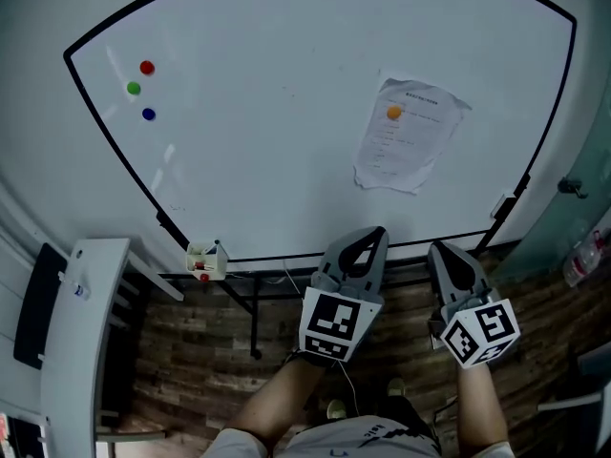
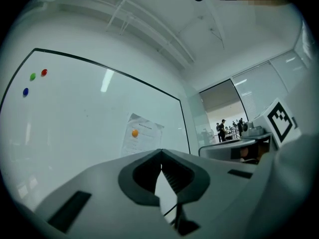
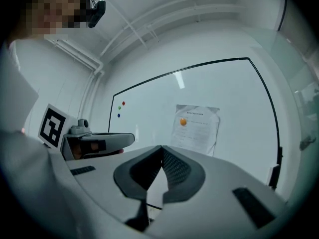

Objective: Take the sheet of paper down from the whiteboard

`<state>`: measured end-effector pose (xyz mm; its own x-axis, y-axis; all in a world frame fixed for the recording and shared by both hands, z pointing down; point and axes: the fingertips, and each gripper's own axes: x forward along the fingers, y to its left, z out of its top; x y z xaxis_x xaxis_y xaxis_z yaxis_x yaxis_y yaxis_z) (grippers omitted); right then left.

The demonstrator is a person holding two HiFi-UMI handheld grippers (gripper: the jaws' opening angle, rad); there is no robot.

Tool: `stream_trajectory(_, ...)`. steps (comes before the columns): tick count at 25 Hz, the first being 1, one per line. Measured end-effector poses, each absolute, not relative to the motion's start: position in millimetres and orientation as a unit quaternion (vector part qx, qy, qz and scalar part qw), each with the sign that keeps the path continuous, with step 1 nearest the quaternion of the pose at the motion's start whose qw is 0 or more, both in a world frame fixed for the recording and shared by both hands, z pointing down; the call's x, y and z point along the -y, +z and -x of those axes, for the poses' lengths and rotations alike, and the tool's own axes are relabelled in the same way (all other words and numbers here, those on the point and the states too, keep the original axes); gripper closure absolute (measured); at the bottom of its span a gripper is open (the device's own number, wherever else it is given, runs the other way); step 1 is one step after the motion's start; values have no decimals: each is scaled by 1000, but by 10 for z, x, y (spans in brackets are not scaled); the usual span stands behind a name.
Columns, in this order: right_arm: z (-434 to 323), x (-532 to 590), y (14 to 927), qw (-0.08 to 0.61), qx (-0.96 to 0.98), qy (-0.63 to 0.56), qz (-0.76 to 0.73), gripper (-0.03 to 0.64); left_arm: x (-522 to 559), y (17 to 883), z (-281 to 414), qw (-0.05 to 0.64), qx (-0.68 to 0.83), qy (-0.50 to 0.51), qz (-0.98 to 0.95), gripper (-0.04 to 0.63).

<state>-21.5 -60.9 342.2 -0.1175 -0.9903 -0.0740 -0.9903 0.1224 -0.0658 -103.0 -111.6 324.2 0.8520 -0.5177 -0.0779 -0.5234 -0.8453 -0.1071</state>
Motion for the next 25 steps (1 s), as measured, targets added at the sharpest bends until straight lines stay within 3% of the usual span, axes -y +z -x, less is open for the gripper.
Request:
stream_trajectory(19, -1060, 2080, 3235, 58, -801, 15, 595, 603, 2429, 2950, -120, 114, -384, 19, 916, 582)
stream_trajectory(25, -1308, 2303, 3256, 57, -817, 20, 573, 603, 2778, 2820, -216, 140, -451, 20, 881, 470)
